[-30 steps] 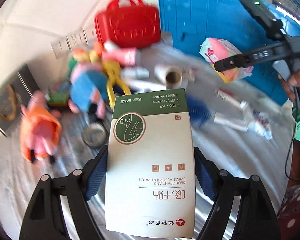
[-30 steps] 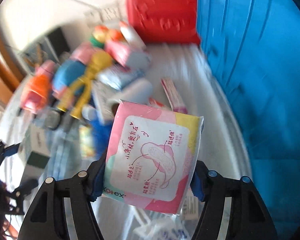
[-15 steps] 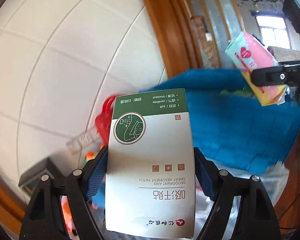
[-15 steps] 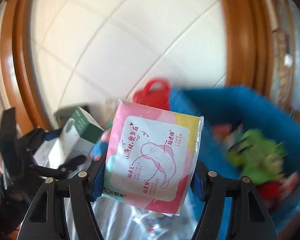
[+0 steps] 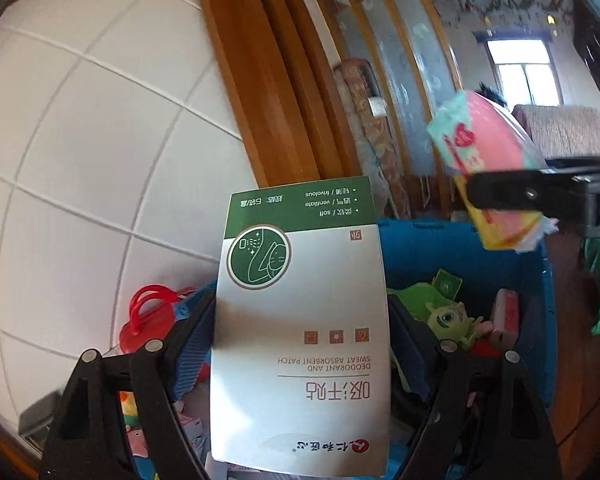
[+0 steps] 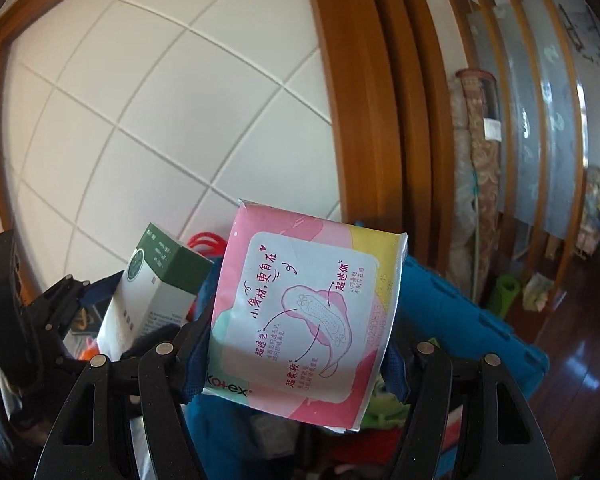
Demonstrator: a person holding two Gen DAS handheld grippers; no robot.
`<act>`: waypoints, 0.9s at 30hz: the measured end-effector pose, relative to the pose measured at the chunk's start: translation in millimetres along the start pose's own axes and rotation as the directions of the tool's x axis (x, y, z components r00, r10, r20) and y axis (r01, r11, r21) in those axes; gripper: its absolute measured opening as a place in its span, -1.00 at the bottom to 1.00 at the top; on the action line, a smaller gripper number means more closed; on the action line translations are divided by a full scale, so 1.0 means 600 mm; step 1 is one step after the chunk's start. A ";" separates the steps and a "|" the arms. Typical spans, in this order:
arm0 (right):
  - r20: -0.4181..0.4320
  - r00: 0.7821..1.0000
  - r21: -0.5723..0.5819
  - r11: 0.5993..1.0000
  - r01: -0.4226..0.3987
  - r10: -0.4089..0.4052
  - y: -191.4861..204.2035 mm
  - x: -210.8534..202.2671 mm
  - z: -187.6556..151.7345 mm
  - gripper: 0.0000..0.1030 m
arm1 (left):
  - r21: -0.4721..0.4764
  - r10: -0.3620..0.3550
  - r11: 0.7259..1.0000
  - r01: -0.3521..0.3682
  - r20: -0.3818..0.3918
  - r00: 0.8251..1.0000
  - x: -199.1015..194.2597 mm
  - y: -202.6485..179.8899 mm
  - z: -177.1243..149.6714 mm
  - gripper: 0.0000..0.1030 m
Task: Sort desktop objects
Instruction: 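Carry the box and pad pack into the blue crate and open both tools, then move both tools back over the items on the bed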
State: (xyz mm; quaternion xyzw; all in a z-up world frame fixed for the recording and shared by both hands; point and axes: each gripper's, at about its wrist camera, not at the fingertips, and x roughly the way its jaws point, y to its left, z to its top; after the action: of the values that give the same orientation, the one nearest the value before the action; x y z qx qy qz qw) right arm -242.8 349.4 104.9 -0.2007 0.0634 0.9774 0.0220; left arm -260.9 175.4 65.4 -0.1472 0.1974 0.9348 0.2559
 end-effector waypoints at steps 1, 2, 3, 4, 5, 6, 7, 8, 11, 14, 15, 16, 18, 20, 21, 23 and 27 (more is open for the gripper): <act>-0.005 1.000 0.001 1.000 0.030 -0.030 -0.015 0.005 0.012 0.43 | 0.007 0.034 0.999 -0.034 -0.003 0.999 0.010 -0.011 0.012 0.57; -0.001 0.999 0.009 0.999 0.038 -0.038 -0.033 -0.005 0.016 0.48 | 0.011 0.071 0.997 -0.071 -0.012 0.997 0.024 -0.017 0.022 0.57; 0.008 0.999 0.025 0.999 0.037 -0.037 -0.048 -0.009 0.019 0.67 | 0.011 0.095 0.995 -0.094 -0.024 0.995 0.032 -0.021 0.029 0.57; 0.025 0.999 0.040 0.999 0.029 -0.030 -0.058 -0.013 0.025 0.77 | 0.003 0.122 0.993 -0.122 -0.025 0.992 0.029 -0.029 0.035 0.57; 0.040 0.999 0.041 0.999 0.022 -0.024 -0.061 -0.017 0.026 0.77 | -0.014 0.147 0.989 -0.147 -0.019 0.989 0.031 -0.028 0.041 0.58; 0.050 0.999 0.036 0.999 0.015 -0.017 -0.062 -0.021 0.029 0.79 | -0.023 0.154 0.988 -0.155 -0.020 0.988 0.030 -0.029 0.043 0.59; 0.063 0.998 0.029 1.000 0.006 -0.008 -0.063 -0.030 0.028 0.82 | -0.035 0.157 0.987 -0.158 -0.023 0.987 0.032 -0.029 0.044 0.60; 0.069 0.998 0.023 1.000 0.002 -0.003 -0.065 -0.028 0.032 0.84 | -0.046 0.172 0.984 -0.173 -0.026 0.985 0.029 -0.027 0.044 0.61; 0.084 0.996 0.011 1.000 -0.029 0.028 -0.062 -0.042 0.022 0.91 | -0.074 0.226 0.971 -0.228 -0.036 0.973 0.019 -0.023 0.032 0.63; 0.077 0.994 0.010 0.996 -0.084 0.083 -0.058 -0.045 -0.002 0.99 | -0.093 0.272 0.957 -0.275 -0.048 0.961 0.006 -0.016 0.014 0.63; 0.077 0.992 0.012 0.995 -0.102 0.101 -0.056 -0.048 -0.011 0.99 | -0.102 0.286 0.952 -0.290 -0.053 0.957 0.002 -0.013 0.013 0.64; 0.076 0.990 0.012 0.993 -0.121 0.120 -0.050 -0.053 -0.020 0.99 | -0.116 0.301 0.945 -0.306 -0.060 0.952 -0.004 -0.007 0.005 0.64; 0.084 0.986 0.004 0.990 -0.144 0.143 -0.041 -0.062 -0.040 0.99 | -0.132 0.324 0.934 -0.332 -0.075 0.943 -0.006 0.002 -0.006 0.64; 0.087 0.982 -0.013 0.986 -0.165 0.166 -0.032 -0.068 -0.053 0.99 | -0.145 0.355 0.920 -0.364 -0.090 0.931 -0.017 0.010 -0.021 0.64; 0.087 0.980 -0.019 0.984 -0.178 0.179 -0.028 -0.071 -0.059 0.99 | -0.147 0.370 0.913 -0.381 -0.095 0.924 -0.022 0.013 -0.026 0.64; 0.080 0.976 -0.033 0.979 -0.202 0.204 -0.014 -0.078 -0.072 0.99 | -0.155 0.394 0.900 -0.407 -0.110 0.913 -0.032 0.018 -0.041 0.64; 0.061 0.967 -0.051 0.969 -0.243 0.246 0.005 -0.082 -0.086 0.99 | -0.171 0.427 0.877 -0.449 -0.147 0.892 -0.051 0.029 -0.073 0.64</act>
State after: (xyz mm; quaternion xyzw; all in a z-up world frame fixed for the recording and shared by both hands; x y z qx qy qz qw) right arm -177.7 338.6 77.9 -0.1588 0.0658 0.9800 -0.1007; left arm -237.3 129.4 43.6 -0.1726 0.1435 0.9744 0.0108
